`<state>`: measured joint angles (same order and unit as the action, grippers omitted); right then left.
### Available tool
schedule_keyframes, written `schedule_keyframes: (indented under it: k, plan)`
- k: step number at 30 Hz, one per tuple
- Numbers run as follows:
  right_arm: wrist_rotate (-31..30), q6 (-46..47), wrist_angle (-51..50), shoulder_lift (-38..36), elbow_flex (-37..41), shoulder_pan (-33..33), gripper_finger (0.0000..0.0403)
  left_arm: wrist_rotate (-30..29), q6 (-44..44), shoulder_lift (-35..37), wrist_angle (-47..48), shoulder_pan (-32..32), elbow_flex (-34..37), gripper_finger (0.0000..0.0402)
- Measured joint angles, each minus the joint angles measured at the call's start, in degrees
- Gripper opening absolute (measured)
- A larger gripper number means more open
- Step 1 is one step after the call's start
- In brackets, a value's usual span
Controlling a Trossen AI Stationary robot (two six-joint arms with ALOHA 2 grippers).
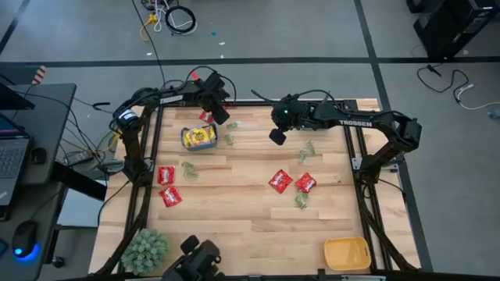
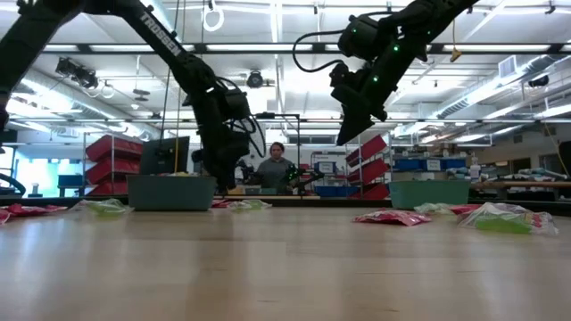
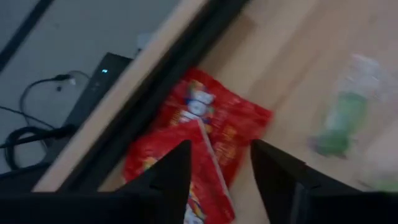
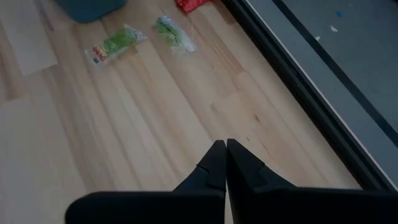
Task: Sort candy
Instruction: Put the red candy into the blue bin
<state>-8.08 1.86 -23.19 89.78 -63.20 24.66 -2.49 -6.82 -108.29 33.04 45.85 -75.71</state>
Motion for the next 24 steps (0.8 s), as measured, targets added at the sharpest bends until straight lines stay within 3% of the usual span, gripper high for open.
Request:
schedule_keyframes:
  k: [5,9,20,24]
  plan:
    - [0.0,-0.14,-0.01,0.0,0.0,-0.59,0.0,-1.36,1.06,-1.09,-0.62,1.22,-0.05,0.0209]
    - [0.0,-0.36,0.07,0.0,0.0,-1.02,0.0,-2.0,1.33,-2.4,-1.05,2.68,-0.05,0.0219]
    - [-0.02,-0.5,0.51,0.0,0.0,-1.3,0.0,-1.51,0.81,-5.57,-3.32,3.66,-0.14,0.0216]
    - [-0.02,-0.56,0.65,0.0,0.0,-1.3,0.0,-1.32,-1.07,-5.6,-2.8,3.64,-0.14,0.018]
